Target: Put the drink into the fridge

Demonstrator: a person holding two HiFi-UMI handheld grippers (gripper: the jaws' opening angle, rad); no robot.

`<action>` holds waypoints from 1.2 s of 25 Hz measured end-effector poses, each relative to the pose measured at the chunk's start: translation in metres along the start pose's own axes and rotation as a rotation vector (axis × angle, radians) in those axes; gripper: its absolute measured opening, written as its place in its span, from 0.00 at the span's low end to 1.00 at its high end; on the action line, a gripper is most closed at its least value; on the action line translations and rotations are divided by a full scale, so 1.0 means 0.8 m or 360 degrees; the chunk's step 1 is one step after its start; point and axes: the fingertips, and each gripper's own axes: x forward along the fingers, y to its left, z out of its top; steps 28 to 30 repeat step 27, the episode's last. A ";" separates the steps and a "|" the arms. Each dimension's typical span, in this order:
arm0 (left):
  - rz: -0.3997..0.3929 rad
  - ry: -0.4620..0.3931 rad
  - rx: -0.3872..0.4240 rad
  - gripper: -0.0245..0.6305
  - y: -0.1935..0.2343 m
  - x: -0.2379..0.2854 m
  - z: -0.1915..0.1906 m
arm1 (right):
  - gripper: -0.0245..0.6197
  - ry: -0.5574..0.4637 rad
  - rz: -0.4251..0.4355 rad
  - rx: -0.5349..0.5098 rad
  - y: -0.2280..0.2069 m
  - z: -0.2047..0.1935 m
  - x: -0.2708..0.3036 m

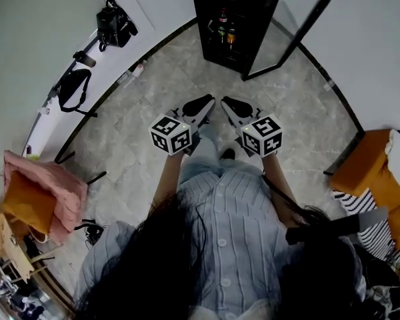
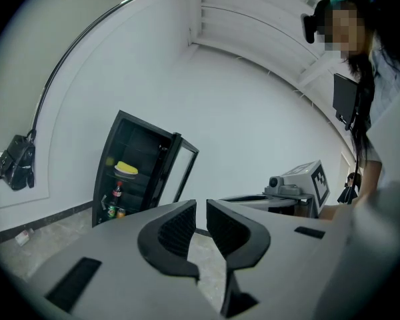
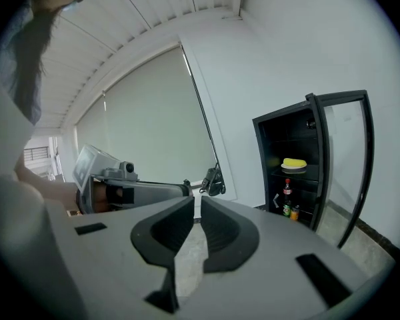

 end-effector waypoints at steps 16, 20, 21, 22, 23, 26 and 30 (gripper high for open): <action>-0.0049 0.0024 0.0043 0.12 -0.014 0.008 0.001 | 0.10 0.0016 -0.0062 0.0013 -0.011 -0.003 -0.010; -0.0057 0.0036 0.0047 0.12 -0.017 0.010 -0.002 | 0.10 0.0015 -0.0063 0.0020 -0.011 -0.005 -0.012; -0.0063 0.0039 0.0052 0.12 -0.019 0.012 -0.002 | 0.10 0.0014 -0.0065 0.0022 -0.012 -0.006 -0.013; -0.0071 0.0042 0.0057 0.12 -0.020 0.013 -0.002 | 0.10 0.0013 -0.0068 0.0024 -0.013 -0.006 -0.013; -0.0079 0.0046 0.0064 0.12 -0.022 0.015 -0.001 | 0.10 0.0014 -0.0071 0.0026 -0.014 -0.006 -0.013; -0.0102 0.0062 0.0079 0.12 -0.025 0.019 0.000 | 0.10 0.0018 -0.0078 0.0034 -0.017 -0.004 -0.011; -0.0109 0.0067 0.0083 0.12 -0.026 0.021 0.001 | 0.10 0.0020 -0.0079 0.0036 -0.018 -0.003 -0.010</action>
